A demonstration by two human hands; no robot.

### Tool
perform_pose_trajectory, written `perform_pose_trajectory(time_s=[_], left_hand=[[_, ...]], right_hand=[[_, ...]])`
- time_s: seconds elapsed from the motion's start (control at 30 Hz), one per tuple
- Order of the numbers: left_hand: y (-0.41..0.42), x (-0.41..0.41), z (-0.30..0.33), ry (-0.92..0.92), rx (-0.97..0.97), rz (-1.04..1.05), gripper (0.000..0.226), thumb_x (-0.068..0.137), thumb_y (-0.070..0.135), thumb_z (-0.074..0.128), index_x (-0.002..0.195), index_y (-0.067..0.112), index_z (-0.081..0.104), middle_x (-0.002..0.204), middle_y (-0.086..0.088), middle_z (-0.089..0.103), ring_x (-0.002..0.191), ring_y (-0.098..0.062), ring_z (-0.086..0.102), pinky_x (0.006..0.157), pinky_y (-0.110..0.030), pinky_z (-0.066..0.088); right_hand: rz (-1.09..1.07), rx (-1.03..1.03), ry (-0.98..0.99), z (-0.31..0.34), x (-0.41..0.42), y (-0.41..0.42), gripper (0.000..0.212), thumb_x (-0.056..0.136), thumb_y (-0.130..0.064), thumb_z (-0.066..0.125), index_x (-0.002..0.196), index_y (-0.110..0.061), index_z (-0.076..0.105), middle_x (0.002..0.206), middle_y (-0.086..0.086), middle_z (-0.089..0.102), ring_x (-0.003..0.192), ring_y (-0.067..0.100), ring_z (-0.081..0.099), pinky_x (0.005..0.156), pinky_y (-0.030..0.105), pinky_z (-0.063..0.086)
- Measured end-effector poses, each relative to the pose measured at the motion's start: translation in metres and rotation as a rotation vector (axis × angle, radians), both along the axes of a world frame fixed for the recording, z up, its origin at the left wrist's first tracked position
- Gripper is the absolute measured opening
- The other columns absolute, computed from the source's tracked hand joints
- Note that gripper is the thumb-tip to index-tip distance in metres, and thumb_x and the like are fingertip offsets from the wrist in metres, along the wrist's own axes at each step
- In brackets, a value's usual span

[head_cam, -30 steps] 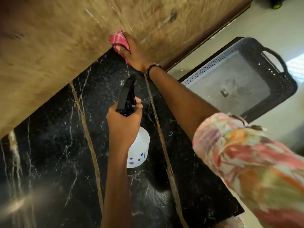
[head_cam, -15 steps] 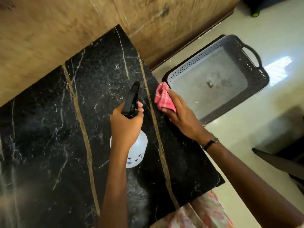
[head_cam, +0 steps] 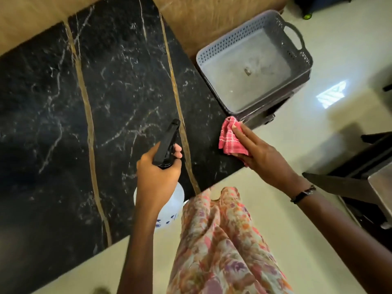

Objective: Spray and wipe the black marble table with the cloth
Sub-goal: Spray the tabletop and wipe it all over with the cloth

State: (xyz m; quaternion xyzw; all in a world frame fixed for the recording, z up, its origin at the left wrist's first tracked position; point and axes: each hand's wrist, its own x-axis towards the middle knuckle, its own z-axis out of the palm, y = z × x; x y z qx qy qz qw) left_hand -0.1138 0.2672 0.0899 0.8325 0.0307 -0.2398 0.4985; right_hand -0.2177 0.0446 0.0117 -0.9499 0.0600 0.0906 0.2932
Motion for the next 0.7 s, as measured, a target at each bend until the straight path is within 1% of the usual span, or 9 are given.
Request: perform_pose_trajectory(time_s=[0.07,0.17,0.27,0.37,0.43,0.5,0.57,0.63,0.7], left_hand=[[0.012,-0.036,-0.004,-0.005,-0.011,-0.012,0.031,0.08,-0.002,0.059,0.077,0.028,0.067,0.075,0.01,0.069,0.058,-0.002,0.056,0.057,-0.016,0.042],[0.03,-0.08,-0.014,0.011,-0.017,-0.033,0.032,0.079,-0.003,0.058,0.076,0.028,0.066,0.072,0.009,0.067,0.052,-0.003,0.052,0.049,-0.014,0.042],[0.045,-0.115,-0.027,0.016,0.015,-0.076,0.037,0.077,-0.007,0.054,0.076,0.029,0.064,0.062,0.013,0.06,0.045,-0.005,0.044,0.046,-0.012,0.039],[0.055,-0.139,-0.04,-0.009,0.089,-0.028,0.05,0.077,-0.007,0.056,0.066,0.041,0.063,0.051,0.016,0.057,0.042,-0.003,0.046,0.044,-0.008,0.037],[0.061,-0.15,-0.051,-0.044,0.128,0.025,0.056,0.076,-0.004,0.06,0.062,0.049,0.061,0.049,0.016,0.058,0.041,-0.002,0.047,0.045,-0.009,0.04],[0.071,-0.156,-0.06,-0.083,0.185,-0.023,0.038,0.073,0.003,0.06,0.062,0.04,0.063,0.052,0.013,0.059,0.043,-0.003,0.048,0.049,-0.009,0.041],[0.081,-0.16,-0.069,-0.087,0.268,-0.001,0.027,0.072,0.006,0.06,0.055,0.027,0.058,0.053,0.006,0.058,0.046,-0.003,0.051,0.051,-0.005,0.04],[0.093,-0.163,-0.075,-0.122,0.263,-0.045,0.023,0.073,0.007,0.059,0.06,0.026,0.059,0.054,0.004,0.058,0.049,-0.006,0.052,0.052,-0.007,0.041],[0.1,-0.166,-0.075,-0.134,0.209,-0.149,0.022,0.071,0.008,0.052,0.079,0.026,0.063,0.064,0.003,0.06,0.053,-0.017,0.052,0.053,-0.017,0.042]], right_hand=[[-0.007,-0.103,-0.119,-0.012,-0.032,0.008,0.068,0.092,-0.045,0.032,0.153,-0.018,0.022,0.162,0.005,0.016,0.136,0.032,0.042,0.095,0.041,0.051],[-0.025,-0.281,-0.325,-0.049,-0.069,0.027,0.059,0.096,-0.032,0.051,0.149,-0.016,0.031,0.156,0.016,0.028,0.143,0.039,0.025,0.112,0.056,0.035],[-0.085,-0.435,-0.495,-0.094,-0.075,0.048,0.071,0.098,-0.032,0.054,0.153,-0.027,0.01,0.152,0.017,0.034,0.145,0.036,0.013,0.114,0.063,0.022],[-0.19,-0.49,-0.647,-0.123,-0.059,0.071,0.08,0.097,-0.037,0.057,0.153,-0.034,-0.001,0.16,0.001,0.013,0.149,0.027,-0.007,0.118,0.057,0.009],[-0.173,-0.524,-0.716,-0.134,-0.051,0.09,0.073,0.097,-0.037,0.059,0.152,-0.035,0.01,0.155,0.001,0.022,0.15,0.027,-0.005,0.119,0.053,0.003],[-0.049,-0.577,-0.772,-0.143,-0.044,0.12,0.056,0.097,-0.033,0.058,0.144,-0.031,0.028,0.145,0.002,0.038,0.147,0.03,0.011,0.12,0.05,-0.002],[0.156,-0.701,-0.812,-0.144,-0.039,0.142,0.057,0.094,-0.025,0.062,0.141,-0.034,0.03,0.145,-0.003,0.048,0.14,0.032,0.026,0.121,0.046,-0.005],[0.308,-0.878,-0.868,-0.141,-0.034,0.132,0.07,0.09,-0.012,0.061,0.145,-0.035,0.023,0.147,-0.005,0.044,0.141,0.032,0.023,0.119,0.045,-0.006],[0.286,-0.994,-0.915,-0.142,-0.028,0.101,0.069,0.091,-0.013,0.06,0.145,-0.034,0.022,0.145,-0.003,0.035,0.133,0.028,0.031,0.119,0.044,-0.001]])
